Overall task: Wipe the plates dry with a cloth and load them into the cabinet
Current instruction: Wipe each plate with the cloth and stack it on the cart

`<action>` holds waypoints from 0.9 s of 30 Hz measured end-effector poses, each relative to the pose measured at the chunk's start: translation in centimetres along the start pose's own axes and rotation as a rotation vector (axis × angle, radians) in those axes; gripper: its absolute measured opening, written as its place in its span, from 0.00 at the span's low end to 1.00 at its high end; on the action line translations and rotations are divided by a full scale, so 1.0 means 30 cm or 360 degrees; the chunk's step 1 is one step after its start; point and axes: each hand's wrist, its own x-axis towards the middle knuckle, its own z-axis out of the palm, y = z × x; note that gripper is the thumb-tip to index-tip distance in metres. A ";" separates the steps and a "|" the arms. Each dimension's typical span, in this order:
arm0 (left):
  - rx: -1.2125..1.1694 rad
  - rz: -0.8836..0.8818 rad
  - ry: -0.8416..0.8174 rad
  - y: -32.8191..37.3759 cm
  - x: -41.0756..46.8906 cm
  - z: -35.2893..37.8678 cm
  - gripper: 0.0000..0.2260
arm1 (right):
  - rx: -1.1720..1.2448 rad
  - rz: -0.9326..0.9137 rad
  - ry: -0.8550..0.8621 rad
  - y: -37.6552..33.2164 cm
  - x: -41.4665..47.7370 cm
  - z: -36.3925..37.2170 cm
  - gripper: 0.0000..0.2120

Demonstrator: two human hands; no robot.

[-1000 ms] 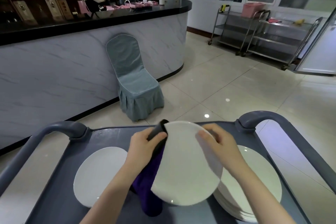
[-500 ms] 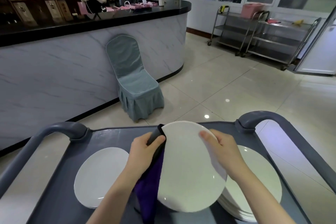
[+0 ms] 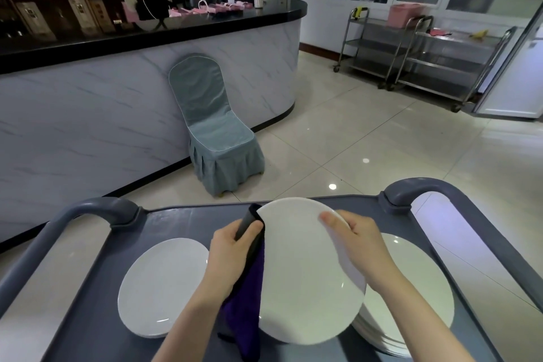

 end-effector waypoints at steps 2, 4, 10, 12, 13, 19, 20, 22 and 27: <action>0.0171 0.0221 -0.0193 0.035 0.025 -0.019 0.13 | -0.0099 -0.0088 -0.0155 -0.014 -0.001 0.005 0.21; 0.0356 0.0434 -0.0492 0.078 0.043 -0.019 0.14 | -0.0236 -0.0181 -0.0348 -0.037 -0.005 0.032 0.22; 0.0247 0.0422 -0.0224 0.091 0.052 -0.032 0.12 | -0.0035 -0.0124 -0.0026 -0.044 -0.006 0.018 0.21; -0.0191 0.0148 0.0079 0.062 0.021 -0.023 0.10 | 0.0308 0.0042 0.0306 -0.027 -0.017 0.031 0.21; -0.0474 -0.0028 0.0128 0.050 0.000 -0.005 0.09 | 0.0556 0.0137 0.0467 -0.020 -0.026 0.056 0.21; -0.0803 -0.0355 0.0220 0.008 -0.029 0.030 0.08 | 0.0869 0.0413 0.0542 0.026 -0.072 0.129 0.11; -0.0747 -0.0305 0.0221 0.012 -0.019 0.015 0.09 | 0.0784 0.0352 0.0449 0.024 -0.068 0.106 0.08; -0.0528 -0.0144 0.0220 0.024 0.007 -0.020 0.09 | 0.0652 0.0146 0.0260 0.003 -0.042 0.044 0.05; 0.0224 0.0518 -0.0281 0.099 0.042 -0.034 0.09 | -0.0257 -0.0217 -0.0372 -0.112 0.043 -0.021 0.08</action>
